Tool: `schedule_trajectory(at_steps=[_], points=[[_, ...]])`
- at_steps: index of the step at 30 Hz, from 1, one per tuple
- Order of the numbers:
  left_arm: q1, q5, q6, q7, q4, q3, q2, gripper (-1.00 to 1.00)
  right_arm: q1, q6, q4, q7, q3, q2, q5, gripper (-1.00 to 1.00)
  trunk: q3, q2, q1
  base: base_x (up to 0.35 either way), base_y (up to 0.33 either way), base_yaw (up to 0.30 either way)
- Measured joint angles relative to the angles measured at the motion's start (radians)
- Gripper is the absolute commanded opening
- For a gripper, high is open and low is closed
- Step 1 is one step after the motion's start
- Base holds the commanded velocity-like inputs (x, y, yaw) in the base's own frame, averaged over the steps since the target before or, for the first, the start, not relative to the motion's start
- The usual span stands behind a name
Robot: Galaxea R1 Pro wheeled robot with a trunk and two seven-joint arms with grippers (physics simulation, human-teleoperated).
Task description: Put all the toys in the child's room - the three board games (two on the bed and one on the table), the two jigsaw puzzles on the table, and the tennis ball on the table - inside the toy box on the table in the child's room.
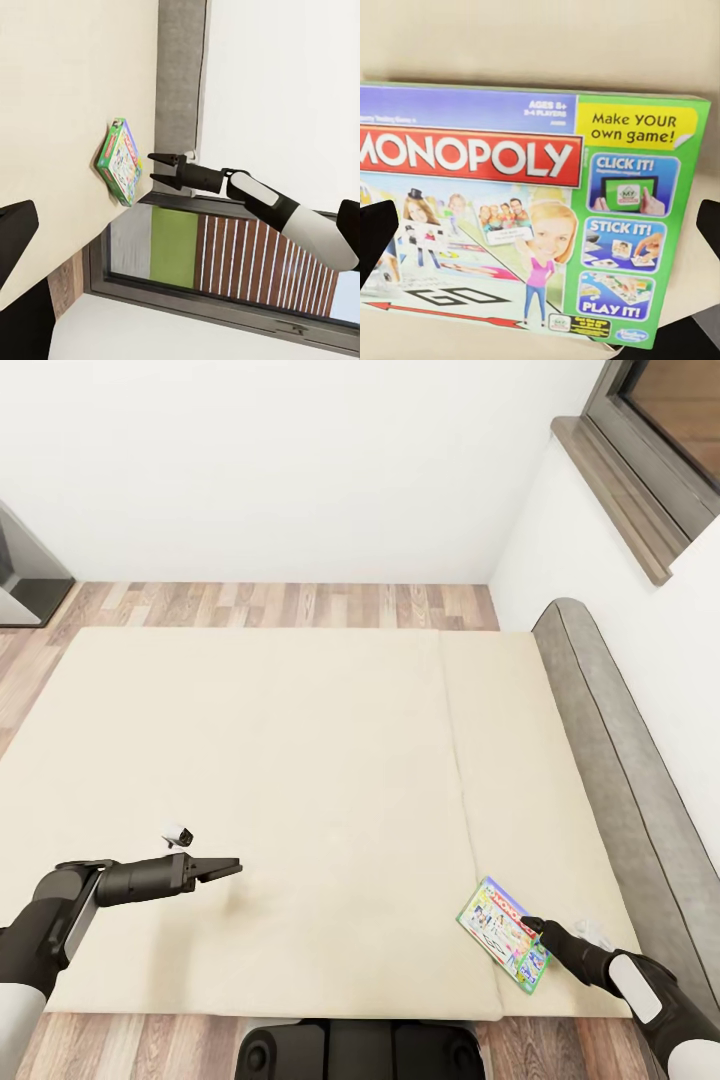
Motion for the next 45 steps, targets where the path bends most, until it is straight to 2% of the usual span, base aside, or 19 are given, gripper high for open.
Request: schedule_trajectory(at_steps=[45], points=[[0.0, 0.0, 0.0, 0.0, -0.001, 0.0, 0.0, 1.0, 0.0, 0.0, 0.0, 0.009, 0.006, 0.0, 0.005, 1.0, 0.0, 0.0, 0.0, 0.0, 0.0, 0.0]])
